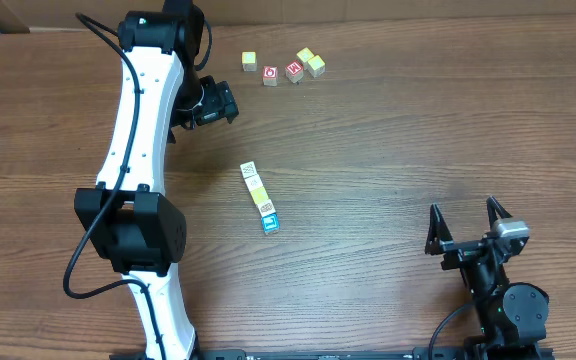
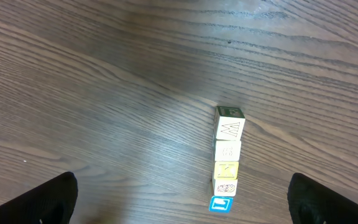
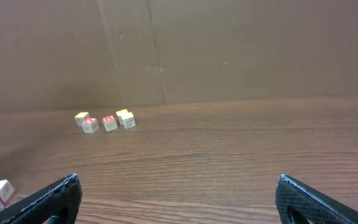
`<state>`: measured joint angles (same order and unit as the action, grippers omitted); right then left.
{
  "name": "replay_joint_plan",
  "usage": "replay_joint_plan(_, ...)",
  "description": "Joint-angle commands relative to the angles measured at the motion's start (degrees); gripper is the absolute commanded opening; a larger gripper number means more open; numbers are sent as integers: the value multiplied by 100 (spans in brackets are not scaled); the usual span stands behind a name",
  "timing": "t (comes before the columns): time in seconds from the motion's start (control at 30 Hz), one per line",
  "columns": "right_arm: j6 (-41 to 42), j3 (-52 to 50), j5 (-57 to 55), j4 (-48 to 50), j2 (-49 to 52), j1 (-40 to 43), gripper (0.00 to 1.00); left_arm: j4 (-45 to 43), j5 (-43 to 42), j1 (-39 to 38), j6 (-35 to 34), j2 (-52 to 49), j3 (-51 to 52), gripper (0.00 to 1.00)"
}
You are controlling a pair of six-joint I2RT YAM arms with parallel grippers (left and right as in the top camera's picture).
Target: Flip 5 blocks
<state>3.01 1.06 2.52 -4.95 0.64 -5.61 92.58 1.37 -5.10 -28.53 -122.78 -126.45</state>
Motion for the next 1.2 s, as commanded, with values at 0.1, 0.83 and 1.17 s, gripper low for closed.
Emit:
replay_joint_plan(0.1,-306,-61,15,31,-44,26,100,-7,57,31,68,55,-24,100)
replay_joint_plan(0.83,-306,-61,15,31,-44,26,100,-7,55,133,68,55,-24,99)
replay_joint_plan(1.17,-306,-61,15,31,-44,26,100,-7,55,-472,68,717,-24,99)
